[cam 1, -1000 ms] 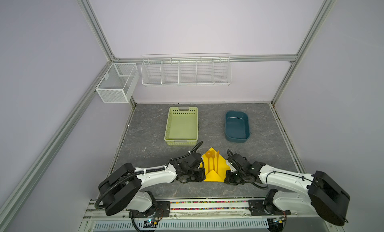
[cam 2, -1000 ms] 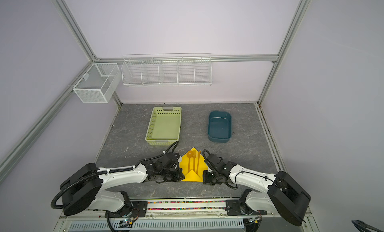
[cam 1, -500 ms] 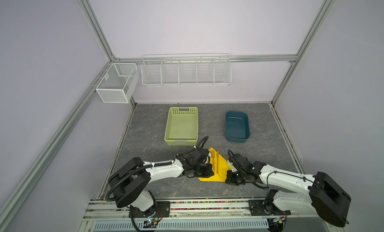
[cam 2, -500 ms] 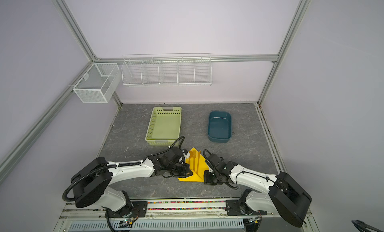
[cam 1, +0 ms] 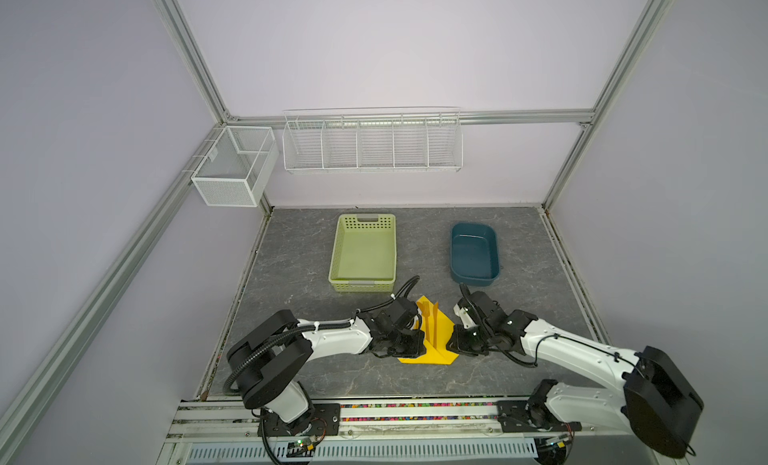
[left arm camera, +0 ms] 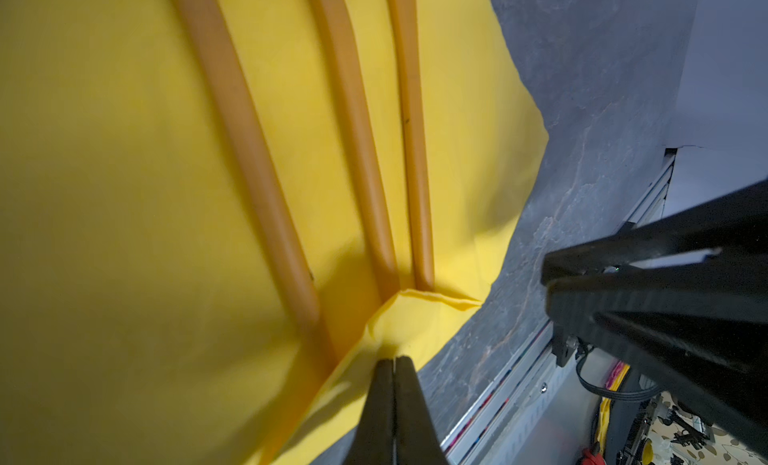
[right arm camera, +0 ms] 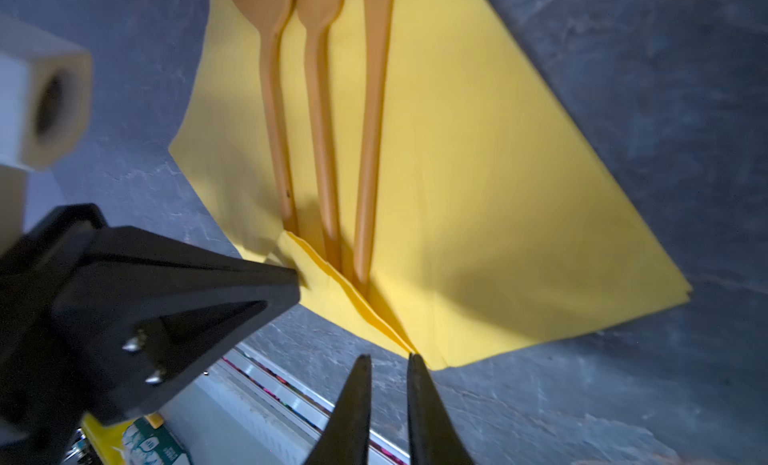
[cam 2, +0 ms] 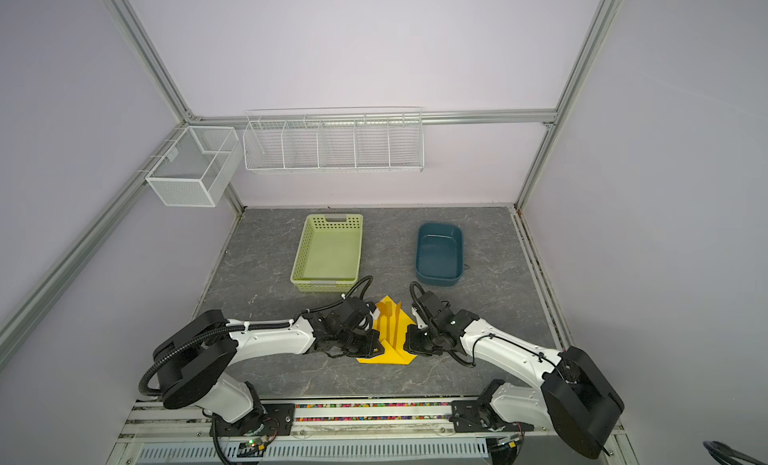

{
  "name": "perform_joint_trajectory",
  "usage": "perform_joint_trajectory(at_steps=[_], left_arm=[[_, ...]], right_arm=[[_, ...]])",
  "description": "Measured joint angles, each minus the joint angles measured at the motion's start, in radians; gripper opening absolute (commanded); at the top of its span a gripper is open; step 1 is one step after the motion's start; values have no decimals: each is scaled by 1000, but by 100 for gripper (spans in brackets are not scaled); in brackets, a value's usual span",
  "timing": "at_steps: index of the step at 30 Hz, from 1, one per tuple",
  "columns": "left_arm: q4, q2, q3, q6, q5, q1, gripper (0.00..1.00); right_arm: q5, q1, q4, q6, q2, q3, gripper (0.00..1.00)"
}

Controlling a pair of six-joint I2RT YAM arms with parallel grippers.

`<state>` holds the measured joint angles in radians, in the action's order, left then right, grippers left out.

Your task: Place the utensils on the paper napkin and roll it up

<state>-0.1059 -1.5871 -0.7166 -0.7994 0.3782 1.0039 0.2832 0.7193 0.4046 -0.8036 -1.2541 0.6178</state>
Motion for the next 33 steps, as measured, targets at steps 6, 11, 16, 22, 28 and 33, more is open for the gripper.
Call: perform_joint_trajectory(at_steps=[6, 11, 16, 22, 28, 33], left_arm=[[-3, -5, 0, 0, -16, 0, 5], [-5, -11, 0, 0, -19, 0, 5], [-5, -15, 0, 0, -19, 1, 5], [-5, -15, 2, 0, -19, 1, 5], [-5, -15, 3, 0, -19, 1, 5], [-5, -15, 3, 0, -19, 1, 5]], right_arm=[[60, -50, -74, 41, -151, 86, 31], [77, -86, -103, 72, -251, 153, 35], [92, -113, -121, 84, -313, 176, 36], [111, -122, -138, 95, -365, 188, 36], [129, -123, -149, 98, -383, 195, 35], [137, -124, -157, 102, -387, 200, 35]])
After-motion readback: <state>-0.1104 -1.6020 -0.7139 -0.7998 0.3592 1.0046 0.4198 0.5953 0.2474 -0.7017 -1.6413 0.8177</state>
